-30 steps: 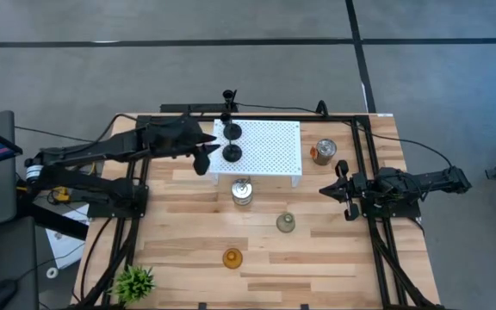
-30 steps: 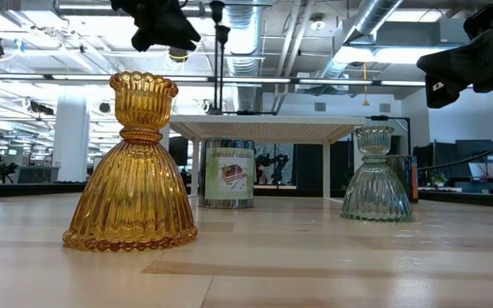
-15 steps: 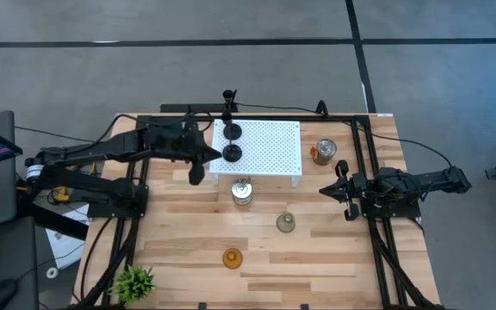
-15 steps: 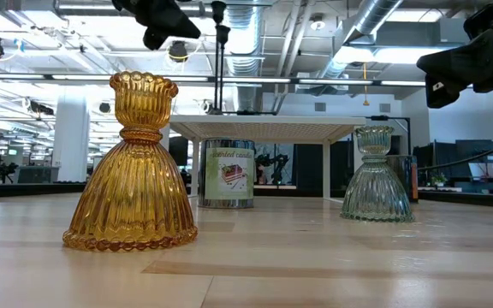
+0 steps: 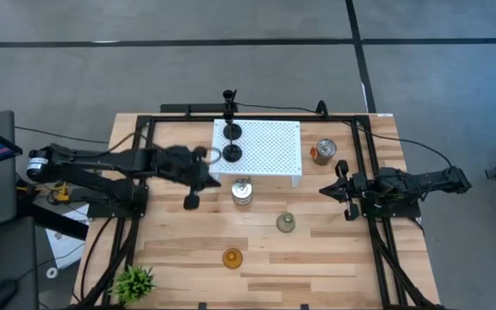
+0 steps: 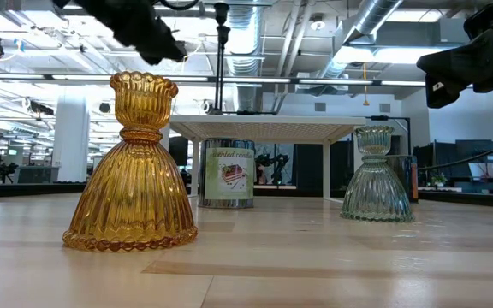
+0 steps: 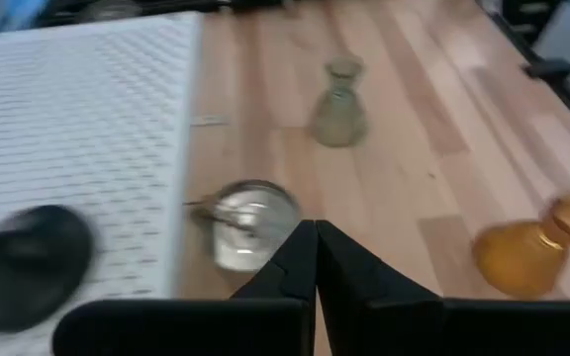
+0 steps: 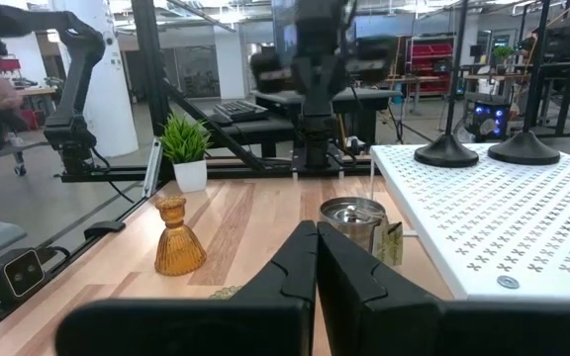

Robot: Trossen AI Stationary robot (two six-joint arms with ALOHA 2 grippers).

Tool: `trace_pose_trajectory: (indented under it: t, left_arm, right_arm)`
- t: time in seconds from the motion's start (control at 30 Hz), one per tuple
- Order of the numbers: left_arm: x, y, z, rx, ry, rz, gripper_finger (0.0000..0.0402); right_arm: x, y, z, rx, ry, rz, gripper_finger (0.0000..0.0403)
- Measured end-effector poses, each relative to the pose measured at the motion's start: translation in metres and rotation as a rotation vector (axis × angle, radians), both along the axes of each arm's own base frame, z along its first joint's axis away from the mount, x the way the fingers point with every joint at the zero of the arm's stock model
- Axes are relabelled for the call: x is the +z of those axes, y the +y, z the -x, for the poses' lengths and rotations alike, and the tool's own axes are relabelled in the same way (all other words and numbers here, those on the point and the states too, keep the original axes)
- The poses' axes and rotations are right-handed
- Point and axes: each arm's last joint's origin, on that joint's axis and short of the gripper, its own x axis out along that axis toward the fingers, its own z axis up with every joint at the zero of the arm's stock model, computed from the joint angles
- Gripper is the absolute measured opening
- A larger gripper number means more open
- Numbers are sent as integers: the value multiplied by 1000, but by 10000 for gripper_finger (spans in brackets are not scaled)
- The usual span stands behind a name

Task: Pick & Place candle stick holders
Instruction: Put the green glass on the shelf

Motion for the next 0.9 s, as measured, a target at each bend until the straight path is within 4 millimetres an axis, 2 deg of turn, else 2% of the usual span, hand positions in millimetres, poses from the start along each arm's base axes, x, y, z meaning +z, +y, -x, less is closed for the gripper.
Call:
trace_pose_trajectory:
  t: [0.17,0.5,0.7,0.9]
  left_arm:
    - [-24,-12,-2,-57,-21,8,4]
    - [-54,-27,-2,-128,-111,21,4]
    - [-65,-30,1,-150,-101,22,6]
    - [-69,-31,2,-154,-107,22,7]
  right_arm:
    - [0,0,0,0,0,0,0]
    - [0,0,0,0,0,0,0]
    - [0,0,0,0,0,-4,0]
    - [0,0,0,3,7,-100,0]
